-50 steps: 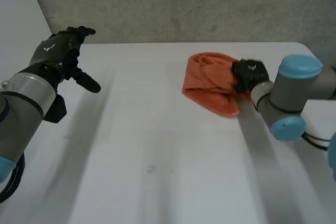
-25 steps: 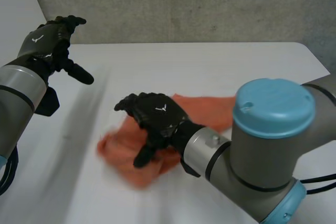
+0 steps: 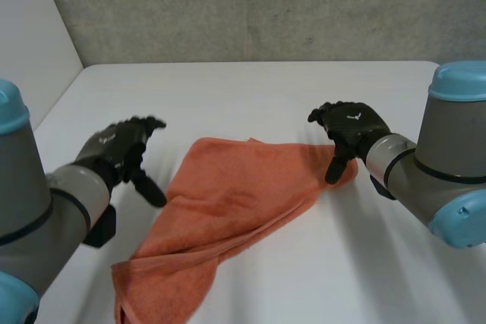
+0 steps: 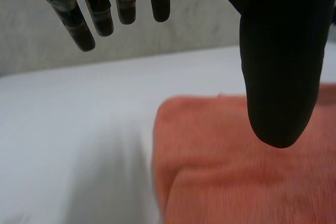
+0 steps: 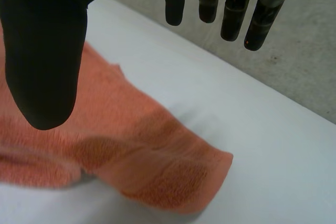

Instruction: Fold the laundry

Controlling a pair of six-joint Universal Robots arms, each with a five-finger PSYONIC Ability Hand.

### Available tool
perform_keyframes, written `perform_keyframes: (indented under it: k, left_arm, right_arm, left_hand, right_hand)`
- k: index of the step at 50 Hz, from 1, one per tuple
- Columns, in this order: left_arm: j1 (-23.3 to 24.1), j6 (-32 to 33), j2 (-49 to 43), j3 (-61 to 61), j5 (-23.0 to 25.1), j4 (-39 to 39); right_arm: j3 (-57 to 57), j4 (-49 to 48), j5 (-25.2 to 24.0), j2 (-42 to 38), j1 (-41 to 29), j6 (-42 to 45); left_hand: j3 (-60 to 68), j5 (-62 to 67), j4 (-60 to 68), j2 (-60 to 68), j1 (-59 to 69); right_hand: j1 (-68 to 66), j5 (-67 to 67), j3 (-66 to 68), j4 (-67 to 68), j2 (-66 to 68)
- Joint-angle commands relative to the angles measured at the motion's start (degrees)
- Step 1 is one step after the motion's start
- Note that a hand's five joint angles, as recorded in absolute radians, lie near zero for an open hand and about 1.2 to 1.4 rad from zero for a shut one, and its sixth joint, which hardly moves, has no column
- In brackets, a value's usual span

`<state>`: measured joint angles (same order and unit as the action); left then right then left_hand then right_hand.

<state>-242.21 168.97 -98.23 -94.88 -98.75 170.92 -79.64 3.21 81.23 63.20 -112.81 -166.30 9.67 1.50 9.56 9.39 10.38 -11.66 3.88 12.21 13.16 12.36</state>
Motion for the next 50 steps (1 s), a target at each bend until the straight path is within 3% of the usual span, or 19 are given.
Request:
perform_keyframes:
  k: [1, 7, 16, 18, 19, 21, 22, 23, 24, 26, 27, 28, 32, 34, 35, 37, 39, 44, 50]
  left_arm:
    - [-1.2, 0.0, 0.3, -6.0, -4.3, -1.4]
    - [-3.0, 0.2, 0.5, -9.3, -4.3, -4.0]
    - [-3.5, 0.2, -1.3, -12.0, -3.6, -6.3]
    - [-2.9, 0.1, -3.0, -12.3, -3.7, -6.5]
    - [-2.9, 0.1, -3.0, -12.3, -3.7, -6.5]
    - [-2.9, 0.1, -3.5, -12.2, -3.6, -6.4]
    - [-3.0, 0.1, -3.9, -11.9, -3.6, -6.4]
    - [-3.3, 0.1, -4.2, -11.6, -3.6, -6.2]
    - [-3.3, 0.1, -4.2, -11.6, -3.6, -6.2]
    - [-3.4, 0.3, -4.8, -10.1, -3.7, -4.7]
    - [-3.4, 0.3, -4.8, -10.1, -3.7, -4.7]
    - [-3.4, 0.7, -5.5, -8.3, -3.7, -3.8]
    - [-3.3, 1.2, -6.9, -2.8, -3.6, -1.9]
    - [-3.2, 1.4, -7.2, 5.4, -3.7, -0.4]
    - [-3.2, 1.5, -7.2, 5.4, -3.7, -0.4]
    - [-3.6, 3.6, -7.0, 14.1, -3.8, 2.7]
    - [-3.6, 5.4, -6.4, 17.7, -3.9, 5.4]
    - [-3.6, 10.0, -3.3, 19.8, -3.9, 18.2]
    - [-4.2, 14.4, 2.2, 8.5, -3.5, 34.7]
  right_arm:
    - [0.2, 0.0, -4.6, -3.8, -0.3, 11.0]
    - [1.7, 0.0, -8.8, -6.7, -0.2, 16.5]
    - [3.9, -0.1, -8.7, -10.6, -0.2, 21.4]
    - [4.9, -0.2, -9.0, -11.8, -0.2, 21.6]
    - [4.9, -0.2, -9.0, -11.8, -0.2, 21.6]
    - [6.2, -0.3, -9.1, -13.3, -0.2, 21.9]
    - [6.2, -0.3, -9.1, -13.3, -0.2, 21.9]
    - [7.3, -0.3, -9.1, -13.9, -0.2, 21.9]
    - [7.3, -0.3, -9.1, -13.9, -0.2, 21.9]
    - [9.8, -0.6, -8.7, -15.0, -0.2, 22.0]
    - [9.9, -0.6, -8.7, -15.0, -0.2, 22.0]
    - [11.5, -0.5, -8.1, -15.6, -0.2, 22.4]
    - [16.6, -0.7, -6.5, -15.4, -0.2, 23.0]
    - [23.8, -2.0, -1.1, -13.3, -0.3, 20.2]
    - [23.8, -2.0, -1.1, -13.3, -0.3, 20.2]
    - [28.3, -7.4, 5.0, -9.8, 0.0, 13.7]
    - [28.6, -11.0, 6.2, -7.2, 0.6, 10.2]
    - [26.0, -16.6, 6.0, 0.9, 2.9, 3.3]
    - [17.3, -16.0, 5.4, 3.6, 4.7, 2.7]
  left_hand:
    - [0.5, -1.3, 0.6, 0.8, -0.2]
    - [2.1, 0.2, 2.2, 2.3, 1.3]
    - [2.6, 0.7, 2.7, 2.8, 1.9]
    - [4.7, 2.9, 4.8, 5.0, 4.0]
    - [4.7, 2.9, 4.9, 5.0, 4.0]
    - [8.4, 6.6, 8.6, 8.7, 7.7]
    - [17.1, 15.3, 17.2, 17.4, 16.4]
    - [30.2, 28.4, 30.3, 30.5, 29.5]
    - [30.3, 28.5, 30.4, 30.6, 29.6]
    - [59.4, 57.6, 59.6, 59.7, 58.7]
    - [59.6, 57.8, 59.7, 59.9, 58.9]
    - [68.6, 66.8, 68.7, 68.9, 67.9]
    - [70.3, 68.5, 70.4, 70.6, 69.6]
    - [70.3, 68.5, 70.4, 70.6, 69.6]
    - [70.3, 68.5, 70.4, 70.6, 69.6]
    - [70.3, 68.5, 70.4, 70.6, 69.6]
    - [70.3, 68.5, 70.4, 70.6, 69.6]
    - [70.3, 68.5, 70.4, 70.6, 69.6]
    - [70.3, 68.5, 70.4, 70.6, 69.6]
  right_hand:
    - [1.3, -3.5, -1.8, -2.8, -2.0]
    - [-6.0, 3.8, 5.4, 4.5, 5.3]
    - [-16.6, 14.4, 16.0, 15.1, 15.9]
    - [-31.3, 29.1, 30.8, 29.8, 30.6]
    - [-31.4, 29.2, 30.8, 29.9, 30.7]
    - [-51.5, 49.2, 50.9, 50.0, 50.8]
    - [-51.6, 49.4, 51.0, 50.1, 50.9]
    - [-64.7, 62.5, 64.2, 63.2, 64.0]
    - [-64.9, 62.6, 64.3, 63.4, 64.2]
    - [-68.3, 66.1, 67.8, 66.8, 67.6]
    - [-68.3, 66.1, 67.8, 66.8, 67.6]
    - [-68.3, 66.1, 67.8, 66.8, 67.6]
    - [-68.3, 66.1, 67.8, 66.8, 67.6]
    - [-68.3, 66.1, 67.8, 66.8, 67.6]
    - [-68.3, 66.1, 67.8, 66.8, 67.6]
    - [-68.3, 66.1, 67.8, 66.8, 67.6]
    - [-68.3, 66.1, 67.8, 66.8, 67.6]
    - [-68.3, 66.1, 67.8, 66.8, 67.6]
    - [-68.3, 66.1, 67.8, 66.8, 67.6]
